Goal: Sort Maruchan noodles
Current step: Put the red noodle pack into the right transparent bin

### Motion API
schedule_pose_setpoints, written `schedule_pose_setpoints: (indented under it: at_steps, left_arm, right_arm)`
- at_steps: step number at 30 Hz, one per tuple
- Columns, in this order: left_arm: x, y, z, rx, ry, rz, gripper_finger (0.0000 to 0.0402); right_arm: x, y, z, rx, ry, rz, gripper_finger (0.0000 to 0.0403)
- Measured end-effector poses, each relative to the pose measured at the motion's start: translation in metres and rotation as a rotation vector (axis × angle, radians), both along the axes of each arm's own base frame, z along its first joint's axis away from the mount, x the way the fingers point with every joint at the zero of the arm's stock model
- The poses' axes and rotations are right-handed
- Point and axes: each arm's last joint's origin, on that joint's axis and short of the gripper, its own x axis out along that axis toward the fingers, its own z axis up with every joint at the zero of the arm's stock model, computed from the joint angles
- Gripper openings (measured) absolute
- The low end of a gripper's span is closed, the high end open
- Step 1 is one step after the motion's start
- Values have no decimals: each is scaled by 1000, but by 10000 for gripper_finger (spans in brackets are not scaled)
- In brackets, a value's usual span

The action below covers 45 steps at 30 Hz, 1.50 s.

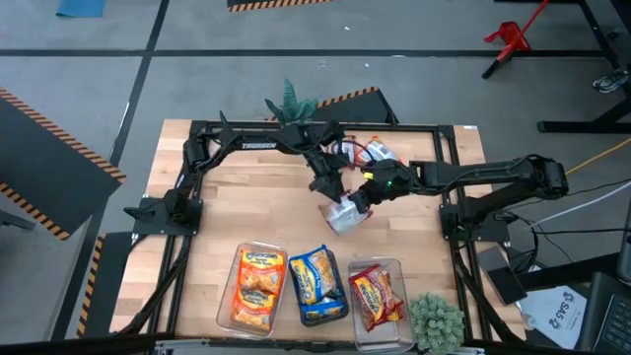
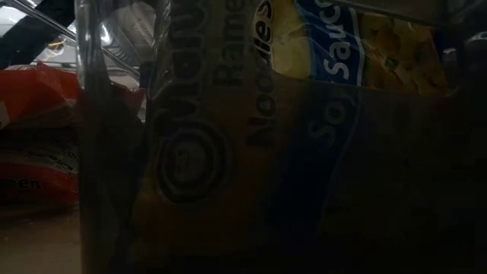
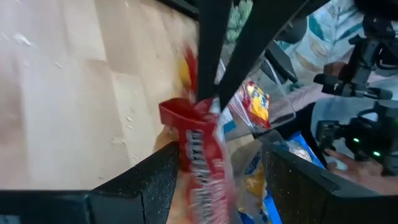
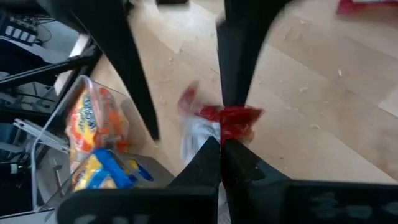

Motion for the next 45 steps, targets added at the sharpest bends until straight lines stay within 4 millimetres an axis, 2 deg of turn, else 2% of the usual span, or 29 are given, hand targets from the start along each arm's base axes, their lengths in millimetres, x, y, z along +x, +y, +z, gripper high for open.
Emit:
schedule_pose_setpoints:
  at_steps: [4, 11, 18, 24, 28, 37, 41, 45]
  left_arm:
    - [5, -7, -8, -23, 19, -15, 222]
    - [10, -6, -3, -56, 13, 17, 222]
    - [18, -26, -2, -53, 10, -12, 222]
    - [20, -33, -2, -46, 1, -22, 219]
    - [21, -37, -1, -53, -3, -38, 195]
    - [21, -37, -1, -56, 5, -33, 104]
    - [20, -32, -1, -66, 24, -6, 99]
    - [19, -24, -2, -58, 43, 37, 99]
  right_arm:
    - [2, -1, 7, -20, -20, 9, 0]
    - [3, -1, 9, -34, -35, 10, 0]
    - [4, -1, 10, -48, -46, 21, 0]
    - [4, -1, 11, -53, -56, 23, 0]
    - [5, -1, 13, -63, -74, 32, 0]
    - [6, 0, 14, -73, -97, 65, 0]
    - [5, 0, 15, -94, -100, 114, 6]
    - [-4, 2, 23, -108, -114, 178, 40]
